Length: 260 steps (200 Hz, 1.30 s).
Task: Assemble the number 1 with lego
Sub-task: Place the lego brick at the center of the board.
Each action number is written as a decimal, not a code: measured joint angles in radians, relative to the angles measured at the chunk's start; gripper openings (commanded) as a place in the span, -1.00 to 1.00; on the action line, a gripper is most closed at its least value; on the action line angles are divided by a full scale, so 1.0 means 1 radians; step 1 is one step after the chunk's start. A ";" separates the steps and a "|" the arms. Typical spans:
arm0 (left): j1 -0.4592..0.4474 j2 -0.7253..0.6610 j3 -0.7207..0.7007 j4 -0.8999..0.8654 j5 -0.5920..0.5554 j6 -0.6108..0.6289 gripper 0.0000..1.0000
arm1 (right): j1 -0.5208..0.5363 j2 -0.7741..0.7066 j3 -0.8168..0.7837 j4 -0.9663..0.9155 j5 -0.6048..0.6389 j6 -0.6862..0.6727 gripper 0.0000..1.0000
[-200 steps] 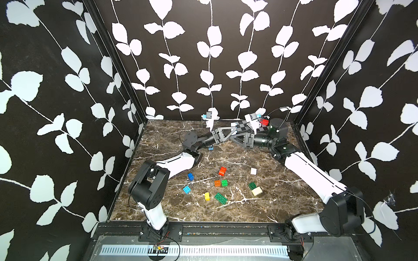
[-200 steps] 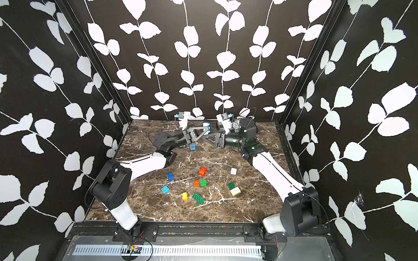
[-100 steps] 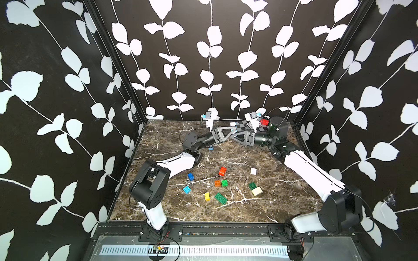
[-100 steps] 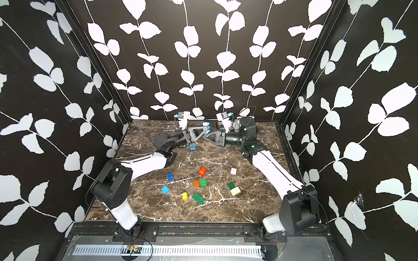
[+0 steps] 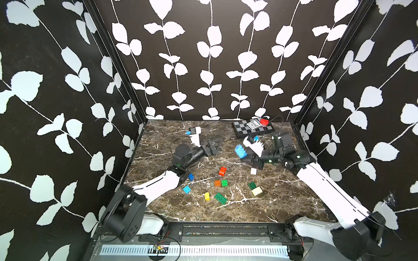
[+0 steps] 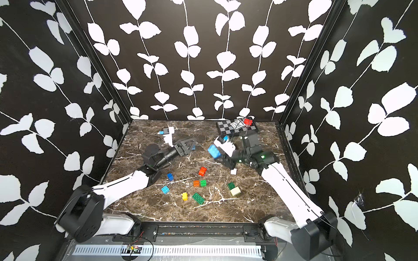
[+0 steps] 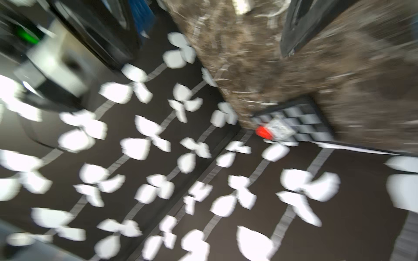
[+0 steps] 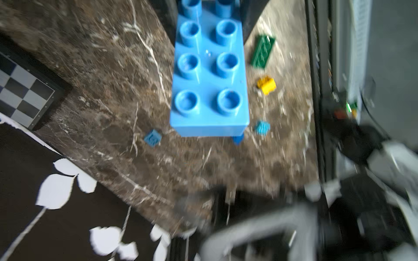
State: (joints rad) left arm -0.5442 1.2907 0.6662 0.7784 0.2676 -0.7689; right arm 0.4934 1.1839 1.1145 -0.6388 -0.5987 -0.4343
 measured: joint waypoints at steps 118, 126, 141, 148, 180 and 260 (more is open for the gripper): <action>0.051 -0.256 -0.135 -0.586 -0.542 0.028 0.97 | 0.291 0.320 -0.133 -0.256 0.451 -0.410 -0.81; 0.051 -0.261 -0.135 -0.599 -0.546 0.029 0.97 | 0.297 0.349 -0.128 -0.245 0.457 -0.410 -0.81; 0.051 -0.272 -0.135 -0.613 -0.550 0.029 0.97 | 0.302 0.389 -0.118 -0.219 0.465 -0.409 -0.80; 0.051 -0.277 -0.135 -0.618 -0.553 0.030 0.97 | 0.305 0.403 -0.115 -0.203 0.468 -0.409 -0.79; 0.052 -0.290 -0.135 -0.631 -0.559 0.037 0.97 | 0.308 0.473 -0.102 -0.140 0.486 -0.404 -0.69; 0.059 -0.274 -0.129 -0.670 -0.549 0.056 0.97 | 0.317 0.522 -0.101 -0.073 0.512 -0.351 0.20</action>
State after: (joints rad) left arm -0.4850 1.0164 0.5377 0.1085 -0.2810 -0.7132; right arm 0.8104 1.7061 1.0130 -0.7116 -0.0864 -0.7853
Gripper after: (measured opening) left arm 0.985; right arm 0.491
